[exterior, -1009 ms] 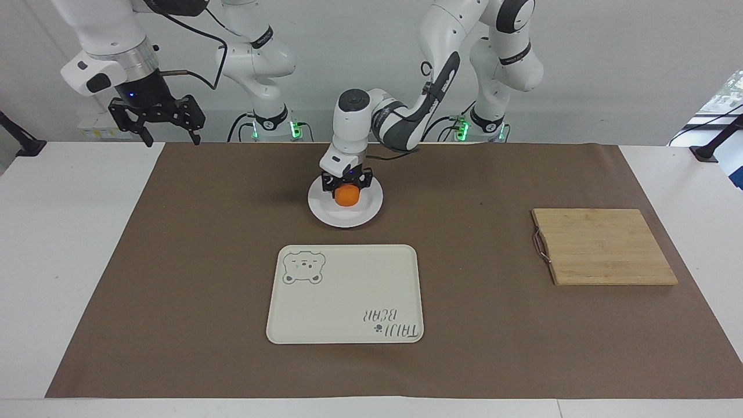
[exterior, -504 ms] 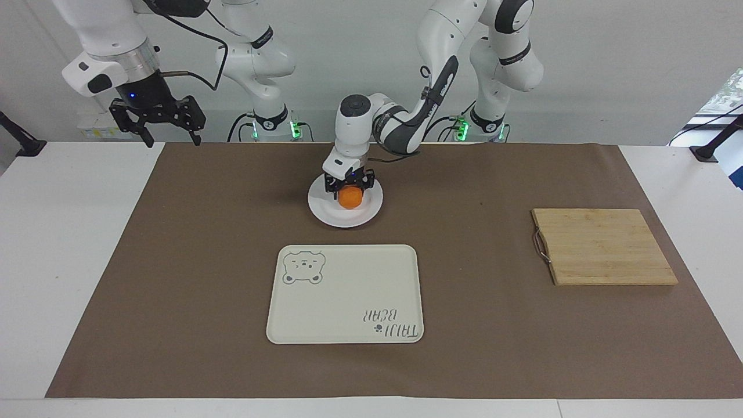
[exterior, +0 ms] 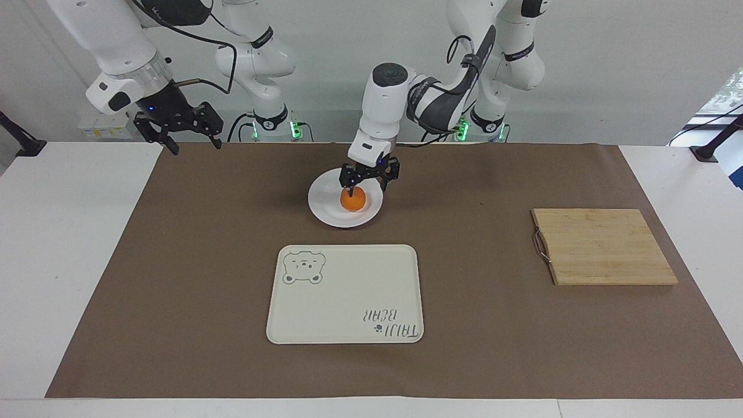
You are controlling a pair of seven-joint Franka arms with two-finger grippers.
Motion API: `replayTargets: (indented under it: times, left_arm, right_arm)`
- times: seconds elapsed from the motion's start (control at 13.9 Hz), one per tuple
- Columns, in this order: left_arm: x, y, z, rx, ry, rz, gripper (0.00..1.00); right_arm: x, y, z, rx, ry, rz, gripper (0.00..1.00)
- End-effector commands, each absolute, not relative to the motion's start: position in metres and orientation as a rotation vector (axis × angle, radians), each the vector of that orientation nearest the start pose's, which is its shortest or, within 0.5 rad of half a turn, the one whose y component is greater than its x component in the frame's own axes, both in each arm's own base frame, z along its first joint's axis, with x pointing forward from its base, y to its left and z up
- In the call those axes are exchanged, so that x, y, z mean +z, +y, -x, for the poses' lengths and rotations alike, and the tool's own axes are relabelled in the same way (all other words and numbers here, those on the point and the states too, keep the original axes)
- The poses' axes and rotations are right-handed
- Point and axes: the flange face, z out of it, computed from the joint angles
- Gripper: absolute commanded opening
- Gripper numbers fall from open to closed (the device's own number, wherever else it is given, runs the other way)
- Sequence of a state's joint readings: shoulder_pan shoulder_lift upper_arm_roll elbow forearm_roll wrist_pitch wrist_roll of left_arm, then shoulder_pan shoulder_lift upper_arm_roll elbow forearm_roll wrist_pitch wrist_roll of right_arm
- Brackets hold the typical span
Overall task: Place orange and plate with both arms
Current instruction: 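Release the orange and withdraw the left gripper while the right gripper approaches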
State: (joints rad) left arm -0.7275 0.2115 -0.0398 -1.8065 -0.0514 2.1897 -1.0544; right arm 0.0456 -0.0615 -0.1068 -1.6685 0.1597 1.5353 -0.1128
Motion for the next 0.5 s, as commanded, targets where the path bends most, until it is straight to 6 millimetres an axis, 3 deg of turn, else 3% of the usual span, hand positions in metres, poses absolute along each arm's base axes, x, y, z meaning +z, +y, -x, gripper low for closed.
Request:
replayTargets:
  times: [0.0,0.29,0.43]
  left_arm:
    - [0.454,-0.408,-0.479,-0.106,-0.516,3.253,1.00]
    - [0.463,-0.324,-0.531,-0.104,-0.331,3.239,1.00]
    - [0.469,-0.285,-0.551,-0.121,-0.287,3.237,1.00]
  right_arm:
    - [0.592,-0.011,-0.519,0.096,-0.054,2.884,1.00]
    - [0.528,0.000,-0.510,0.115,-0.142,2.738,1.00]
    - [0.513,0.004,-0.505,0.142,-0.123,2.686,1.00]
